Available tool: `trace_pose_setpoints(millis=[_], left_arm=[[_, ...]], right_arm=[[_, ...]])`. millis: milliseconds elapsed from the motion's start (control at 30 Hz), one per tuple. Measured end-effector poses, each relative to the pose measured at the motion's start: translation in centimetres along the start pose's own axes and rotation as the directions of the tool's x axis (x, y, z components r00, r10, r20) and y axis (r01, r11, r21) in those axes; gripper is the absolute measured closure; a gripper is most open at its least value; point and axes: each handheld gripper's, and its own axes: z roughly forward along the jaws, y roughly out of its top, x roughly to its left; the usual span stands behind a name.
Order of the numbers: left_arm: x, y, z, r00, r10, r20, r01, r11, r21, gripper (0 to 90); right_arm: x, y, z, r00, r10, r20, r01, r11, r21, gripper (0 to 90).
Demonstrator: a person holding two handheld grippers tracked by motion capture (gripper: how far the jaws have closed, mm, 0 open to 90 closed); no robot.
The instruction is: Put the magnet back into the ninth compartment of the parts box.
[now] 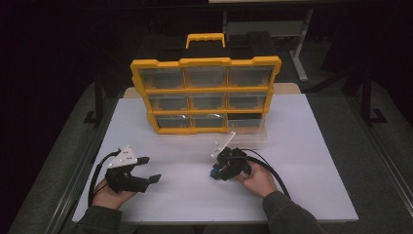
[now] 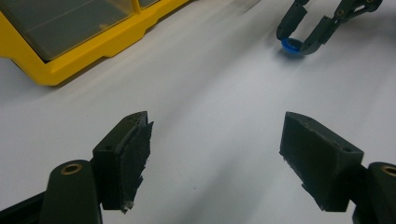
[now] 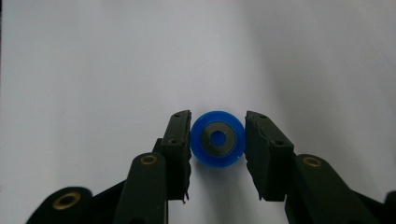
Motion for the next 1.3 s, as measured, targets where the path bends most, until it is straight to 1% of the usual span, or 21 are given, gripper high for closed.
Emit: trace_pose_setpoints(millis=[100,133,233,267,333,400,467,567,700,733,800,1033,1133,1167,1300], left_arm=[[0.0,0.0,0.0,1.0000,0.000,0.000,0.000,1.0000,-0.001,24.1],[0.0,0.0,0.0,1.0000,-0.001,0.000,0.001,1.0000,-0.001,24.1],[0.0,0.0,0.0,1.0000,-0.001,0.000,0.001,1.0000,-0.002,24.1],[0.0,0.0,0.0,1.0000,-0.001,0.000,0.001,1.0000,-0.002,24.1],[0.0,0.0,0.0,1.0000,-0.003,0.000,0.003,1.0000,-0.004,24.1],[0.0,0.0,-0.1,1.0000,-0.002,-0.002,0.002,1.0000,-0.004,24.1],[0.0,-0.1,-0.1,1.0000,-0.008,-0.003,0.008,1.0000,-0.006,24.1],[0.0,-0.1,-0.1,0.9999,-0.013,-0.002,0.013,0.9998,-0.013,24.0],[0.0,-0.1,-0.1,0.9998,-0.020,-0.001,0.020,0.9997,-0.017,24.0],[0.0,-0.1,-0.1,0.9998,-0.018,-0.001,0.018,0.9997,-0.019,24.0],[0.1,-0.1,-0.1,1.0000,-0.008,-0.001,0.008,0.9998,-0.019,24.0],[0.1,-0.1,-0.1,0.9999,-0.013,0.002,0.013,0.9997,-0.019,24.0],[0.1,-0.1,-0.1,0.9998,-0.019,0.003,0.019,0.9997,-0.018,24.1],[0.1,-0.1,-0.2,0.9999,-0.016,0.002,0.016,0.9997,-0.019,24.0],[0.1,-0.1,-0.2,0.9999,-0.015,0.002,0.015,0.9997,-0.017,24.0]], right_arm=[[0.2,0.1,-0.2,0.9999,-0.005,-0.010,0.005,1.000,0.000,60.8],[0.2,0.1,-0.2,0.9999,-0.013,-0.008,0.013,1.000,-0.008,60.8],[0.3,0.3,-0.5,0.9997,-0.010,-0.021,0.010,1.000,-0.010,60.9],[0.3,0.3,-0.6,0.9996,-0.016,-0.025,0.016,1.000,-0.017,60.9],[0.2,0.4,-0.9,0.9991,-0.017,-0.038,0.016,0.999,-0.029,60.9],[0.4,0.6,-1.3,0.9989,-0.013,-0.045,0.011,1.000,-0.026,60.9],[0.4,0.7,-1.6,0.9985,-0.024,-0.049,0.022,0.999,-0.035,60.9],[0.3,0.8,-2.3,0.9979,-0.021,-0.062,0.018,0.998,-0.055,60.9],[0.0,1.0,-3.3,0.9970,0.003,-0.077,-0.009,0.997,-0.077,60.9],[-0.2,1.0,-3.4,0.9970,-0.004,-0.077,-0.003,0.996,-0.087,60.9],[-0.3,1.1,-3.8,0.9962,0.008,-0.086,-0.016,0.996,-0.093,60.9],[-0.4,1.8,-4.6,0.9962,-0.001,-0.087,-0.007,0.996,-0.093,60.9],[-0.6,2.0,-5.1,0.9955,0.006,-0.095,-0.015,0.995,-0.098,60.9],[-0.7,2.1,-5.2,0.9956,-0.006,-0.093,-0.004,0.995,-0.104,60.9],[-0.9,2.4,-6.0,0.9948,0.001,-0.102,-0.014,0.993,-0.119,60.9]])
